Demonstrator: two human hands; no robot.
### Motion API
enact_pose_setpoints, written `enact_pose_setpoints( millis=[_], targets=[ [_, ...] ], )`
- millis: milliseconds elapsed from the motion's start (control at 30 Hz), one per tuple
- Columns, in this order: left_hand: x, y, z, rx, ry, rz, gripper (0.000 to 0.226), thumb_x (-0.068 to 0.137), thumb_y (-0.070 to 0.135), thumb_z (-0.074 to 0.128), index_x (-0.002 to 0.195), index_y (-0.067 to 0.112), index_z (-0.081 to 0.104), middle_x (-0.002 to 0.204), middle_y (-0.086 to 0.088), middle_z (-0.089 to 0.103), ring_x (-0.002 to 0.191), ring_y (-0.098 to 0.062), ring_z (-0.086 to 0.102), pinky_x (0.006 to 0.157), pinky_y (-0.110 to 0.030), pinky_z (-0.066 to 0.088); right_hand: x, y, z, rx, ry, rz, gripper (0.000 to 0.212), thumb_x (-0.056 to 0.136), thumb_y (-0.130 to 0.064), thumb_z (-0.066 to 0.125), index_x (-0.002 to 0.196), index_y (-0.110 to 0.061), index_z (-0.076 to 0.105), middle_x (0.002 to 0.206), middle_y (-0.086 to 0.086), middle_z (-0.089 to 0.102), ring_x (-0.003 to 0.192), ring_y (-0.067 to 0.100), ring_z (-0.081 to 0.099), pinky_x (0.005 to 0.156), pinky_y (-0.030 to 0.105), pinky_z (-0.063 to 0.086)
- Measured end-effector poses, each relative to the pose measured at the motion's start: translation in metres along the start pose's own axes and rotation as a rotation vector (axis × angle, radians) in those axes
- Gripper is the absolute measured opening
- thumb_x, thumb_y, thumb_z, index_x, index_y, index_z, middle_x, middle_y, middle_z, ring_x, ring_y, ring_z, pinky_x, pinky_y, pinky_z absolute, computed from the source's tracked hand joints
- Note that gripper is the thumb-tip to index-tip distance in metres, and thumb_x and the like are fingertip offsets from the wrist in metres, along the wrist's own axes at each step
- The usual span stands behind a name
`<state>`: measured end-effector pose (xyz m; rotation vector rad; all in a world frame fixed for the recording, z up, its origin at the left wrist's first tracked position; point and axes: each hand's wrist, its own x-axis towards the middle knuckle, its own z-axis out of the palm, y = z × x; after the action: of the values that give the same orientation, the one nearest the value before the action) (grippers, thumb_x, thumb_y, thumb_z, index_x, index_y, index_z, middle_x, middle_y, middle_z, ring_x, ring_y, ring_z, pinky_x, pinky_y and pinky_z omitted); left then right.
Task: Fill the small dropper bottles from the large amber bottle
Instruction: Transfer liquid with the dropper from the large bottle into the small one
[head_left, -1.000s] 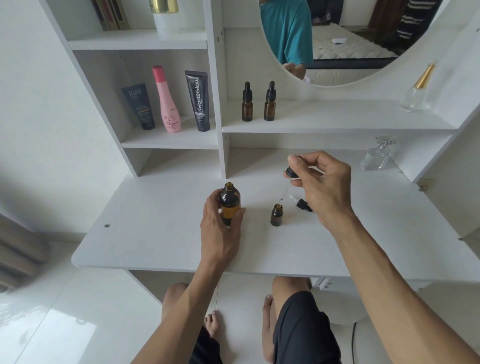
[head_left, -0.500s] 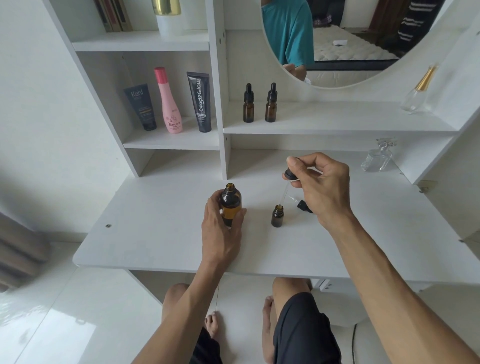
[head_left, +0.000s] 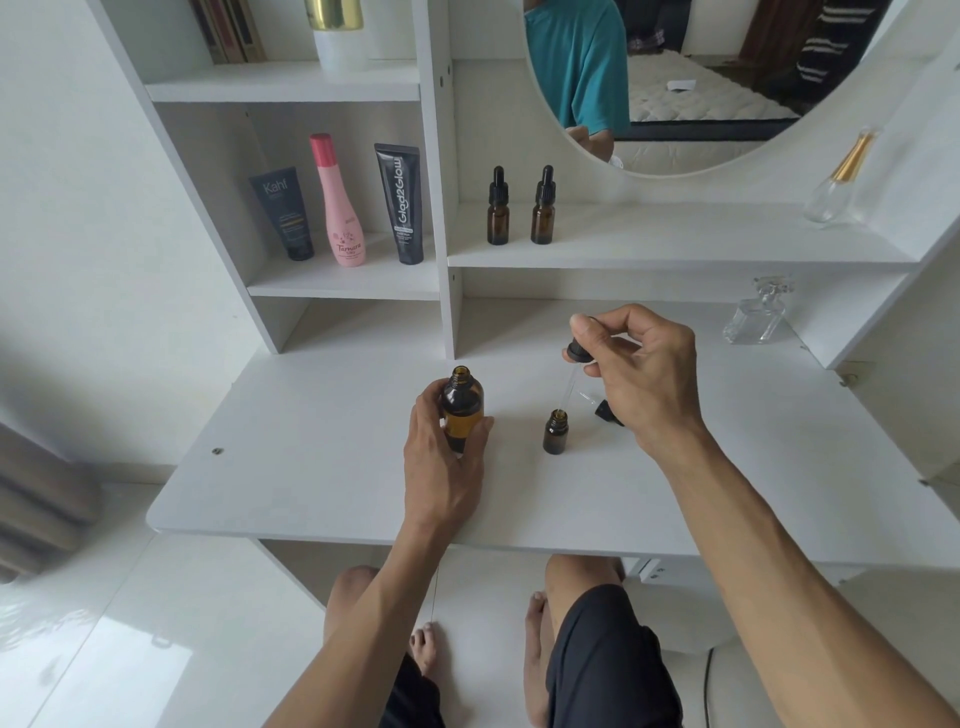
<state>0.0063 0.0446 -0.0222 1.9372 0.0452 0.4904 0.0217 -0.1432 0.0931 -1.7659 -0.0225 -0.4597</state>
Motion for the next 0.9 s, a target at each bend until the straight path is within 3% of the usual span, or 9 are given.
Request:
enact_pose_setpoints(
  millis=[133, 367, 900],
  targets=[
    [-0.0009, 0.0018, -0.0005, -0.016, -0.006, -0.014, 0.051, 0.089, 0.027, 0.071, 0.131, 0.029, 0.043, 0.124, 0.005, 0.058, 0.091, -0.023, 0.065, 0.071, -0.001, 0.040, 0.0001, -0.0013, 0.0003, -0.017, 0.004, -0.010, 0.021, 0.091, -0.023, 0.073, 0.081, -0.005, 0.069, 0.070, 0.002, 0.072, 0.073, 0.012, 0.075, 0.063, 0.025, 0.057],
    [-0.0012, 0.0031, -0.0009, -0.022, -0.008, -0.006, 0.050, 0.089, 0.026, 0.071, 0.131, 0.027, 0.044, 0.124, 0.004, 0.058, 0.091, -0.021, 0.064, 0.070, -0.001, 0.040, 0.0017, -0.0022, -0.0004, -0.052, 0.007, -0.021, 0.022, 0.091, -0.028, 0.073, 0.079, -0.009, 0.069, 0.069, -0.002, 0.073, 0.074, 0.015, 0.076, 0.073, 0.044, 0.060],
    [-0.0005, 0.0005, -0.0001, -0.011, -0.004, -0.004, 0.050, 0.090, 0.029, 0.070, 0.131, 0.031, 0.042, 0.124, 0.006, 0.058, 0.094, -0.024, 0.064, 0.072, -0.002, 0.041, 0.0013, -0.0067, -0.0013, -0.055, 0.021, -0.064, 0.023, 0.093, -0.025, 0.072, 0.078, -0.008, 0.067, 0.072, 0.005, 0.073, 0.072, 0.013, 0.075, 0.072, 0.041, 0.061]
  ],
)
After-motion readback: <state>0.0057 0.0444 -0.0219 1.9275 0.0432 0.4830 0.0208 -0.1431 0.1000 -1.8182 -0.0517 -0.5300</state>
